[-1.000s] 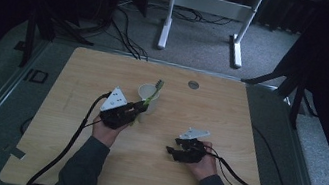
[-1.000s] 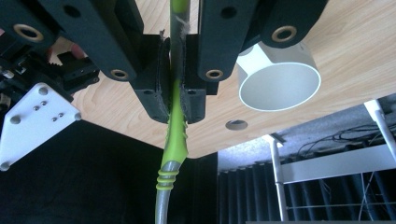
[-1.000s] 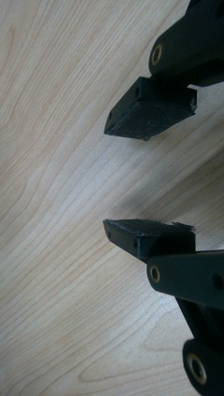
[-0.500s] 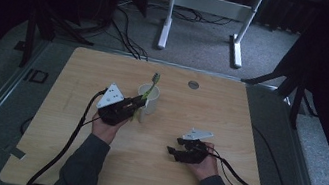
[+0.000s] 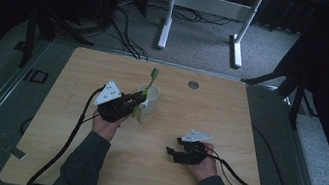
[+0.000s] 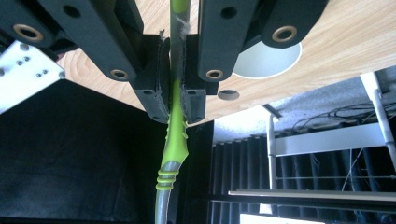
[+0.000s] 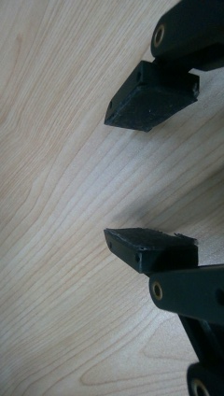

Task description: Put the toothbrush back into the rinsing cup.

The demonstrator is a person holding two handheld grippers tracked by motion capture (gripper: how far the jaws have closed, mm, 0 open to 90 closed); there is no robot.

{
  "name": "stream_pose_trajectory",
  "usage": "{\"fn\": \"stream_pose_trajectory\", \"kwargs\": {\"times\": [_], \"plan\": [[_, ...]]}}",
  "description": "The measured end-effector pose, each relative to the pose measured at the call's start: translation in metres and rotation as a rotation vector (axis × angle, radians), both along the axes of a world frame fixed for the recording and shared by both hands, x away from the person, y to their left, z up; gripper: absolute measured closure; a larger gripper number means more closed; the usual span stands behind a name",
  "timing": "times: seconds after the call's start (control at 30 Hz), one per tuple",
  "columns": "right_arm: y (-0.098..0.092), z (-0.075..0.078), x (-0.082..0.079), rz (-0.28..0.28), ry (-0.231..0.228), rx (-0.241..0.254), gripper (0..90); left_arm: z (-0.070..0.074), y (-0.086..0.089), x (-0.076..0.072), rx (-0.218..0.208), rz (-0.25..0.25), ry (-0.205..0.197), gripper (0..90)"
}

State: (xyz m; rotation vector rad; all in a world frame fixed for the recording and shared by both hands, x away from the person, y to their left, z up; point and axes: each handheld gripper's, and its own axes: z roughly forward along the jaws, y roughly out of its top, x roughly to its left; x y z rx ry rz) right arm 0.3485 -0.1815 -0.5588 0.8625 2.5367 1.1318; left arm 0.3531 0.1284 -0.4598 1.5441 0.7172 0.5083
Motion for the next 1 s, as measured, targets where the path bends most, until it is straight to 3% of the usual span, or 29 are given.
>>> {"fn": "stream_pose_trajectory", "kwargs": {"times": [1.0], "plan": [[0.001, -0.001, -0.001, 0.003, -0.017, -0.004, 37.4, -0.010, -0.004, 0.018, -0.057, 0.000, -0.032, 83.3]]}}
